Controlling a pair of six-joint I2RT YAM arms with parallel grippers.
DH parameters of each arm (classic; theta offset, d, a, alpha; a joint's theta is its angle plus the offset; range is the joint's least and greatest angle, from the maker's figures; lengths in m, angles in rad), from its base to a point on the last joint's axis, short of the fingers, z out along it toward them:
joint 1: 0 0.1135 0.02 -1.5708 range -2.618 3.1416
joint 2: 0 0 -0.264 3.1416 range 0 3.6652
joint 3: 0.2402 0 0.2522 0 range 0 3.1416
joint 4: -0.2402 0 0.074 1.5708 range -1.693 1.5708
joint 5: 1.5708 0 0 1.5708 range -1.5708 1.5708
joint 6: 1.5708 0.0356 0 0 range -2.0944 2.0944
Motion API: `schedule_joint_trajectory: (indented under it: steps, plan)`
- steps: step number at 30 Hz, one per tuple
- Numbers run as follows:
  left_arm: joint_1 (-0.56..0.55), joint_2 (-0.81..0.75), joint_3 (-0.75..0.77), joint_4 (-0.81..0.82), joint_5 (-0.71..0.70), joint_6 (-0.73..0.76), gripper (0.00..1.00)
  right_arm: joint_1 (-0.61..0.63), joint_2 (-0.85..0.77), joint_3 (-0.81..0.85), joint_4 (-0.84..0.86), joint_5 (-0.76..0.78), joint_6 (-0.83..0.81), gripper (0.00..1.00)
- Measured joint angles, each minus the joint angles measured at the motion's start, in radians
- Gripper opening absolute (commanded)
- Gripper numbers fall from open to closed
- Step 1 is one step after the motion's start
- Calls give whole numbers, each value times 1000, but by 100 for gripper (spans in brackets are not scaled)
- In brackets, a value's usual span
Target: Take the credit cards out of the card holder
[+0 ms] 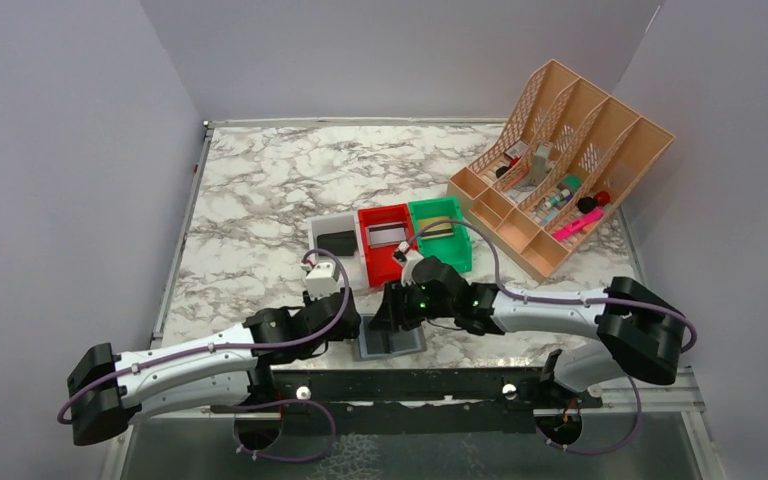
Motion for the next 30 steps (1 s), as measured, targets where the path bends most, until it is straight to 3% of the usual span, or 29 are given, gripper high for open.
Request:
schedule_joint_trajectory:
  steps: [8,11,14,17,20,25,30]
  plan:
    - [0,-70,35,-58,-20,16,65,0,-141,61,-145,227,-25,59]
    - [0,-79,48,-59,-16,47,67,0,-227,0,-59,315,-2,55]
    - [0,-73,55,-46,-3,75,68,0,-290,-137,51,377,77,67]
    - [0,-43,56,-28,18,97,69,0,-305,-268,100,393,111,63]
    - [0,0,56,-6,44,113,68,0,-307,-294,107,385,111,50]
    - [0,77,56,26,66,129,65,0,-288,-272,145,326,145,46]
    - [0,144,53,51,68,136,59,0,-135,-344,322,182,173,41]
